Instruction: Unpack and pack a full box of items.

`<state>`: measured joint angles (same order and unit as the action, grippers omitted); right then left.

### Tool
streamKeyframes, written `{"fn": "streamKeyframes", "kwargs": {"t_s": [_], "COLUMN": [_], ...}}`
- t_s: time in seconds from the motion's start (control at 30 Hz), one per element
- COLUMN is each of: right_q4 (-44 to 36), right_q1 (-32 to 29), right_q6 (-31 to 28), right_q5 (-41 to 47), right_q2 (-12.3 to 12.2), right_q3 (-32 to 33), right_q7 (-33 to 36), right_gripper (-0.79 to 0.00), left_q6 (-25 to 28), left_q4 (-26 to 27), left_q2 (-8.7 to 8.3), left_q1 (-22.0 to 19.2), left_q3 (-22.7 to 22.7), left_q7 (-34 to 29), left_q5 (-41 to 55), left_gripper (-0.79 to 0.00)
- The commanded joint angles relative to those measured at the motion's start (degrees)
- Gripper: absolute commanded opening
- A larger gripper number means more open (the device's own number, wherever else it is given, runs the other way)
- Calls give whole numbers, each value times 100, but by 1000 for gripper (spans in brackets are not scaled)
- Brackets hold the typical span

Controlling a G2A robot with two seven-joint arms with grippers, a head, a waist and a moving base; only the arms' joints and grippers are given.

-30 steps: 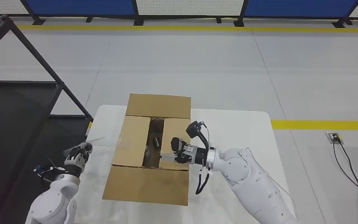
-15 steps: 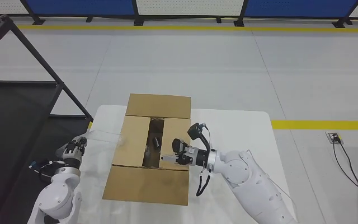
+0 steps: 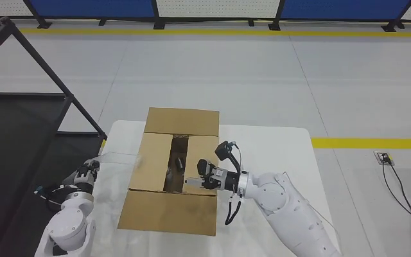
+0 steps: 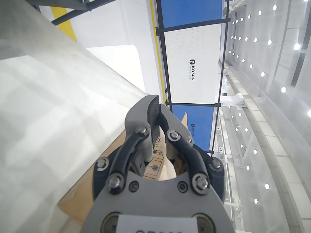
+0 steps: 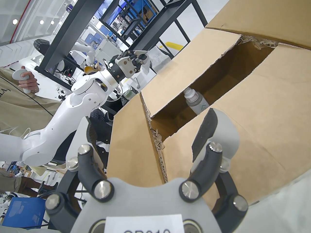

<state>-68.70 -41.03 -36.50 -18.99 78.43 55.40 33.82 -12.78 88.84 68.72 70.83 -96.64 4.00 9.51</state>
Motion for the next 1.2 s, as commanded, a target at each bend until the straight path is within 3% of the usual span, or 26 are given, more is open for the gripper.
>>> {"fn": "streamKeyframes", "kwargs": {"t_s": [0.0,0.07,0.67,0.83,1.07,1.17], "right_q4": [8,15,53,337,1481,1481], "right_q1": [9,15,95,576,1476,1476], "right_q6": [1,0,-87,183,644,644], "right_q5": [4,7,159,369,1235,1235], "right_q2": [1,2,36,252,811,811], "right_q3": [-7,-12,-95,-609,-1393,-1393], "right_q7": [-3,-7,-152,-112,-402,-402], "right_gripper": [0,0,0,0,0,0], "left_q6": [-26,-33,-34,9,6,-5], "left_q4": [-19,-73,-284,-100,-61,-20], "left_q2": [2,8,34,39,58,66], "left_q1": [10,5,6,158,185,189], "left_q3": [48,71,111,68,86,91], "left_q7": [-54,-66,-220,-244,-238,-240], "left_q5": [-79,-94,-247,-265,-260,-251], "left_gripper": [-182,-132,-108,-108,-111,-99]}}
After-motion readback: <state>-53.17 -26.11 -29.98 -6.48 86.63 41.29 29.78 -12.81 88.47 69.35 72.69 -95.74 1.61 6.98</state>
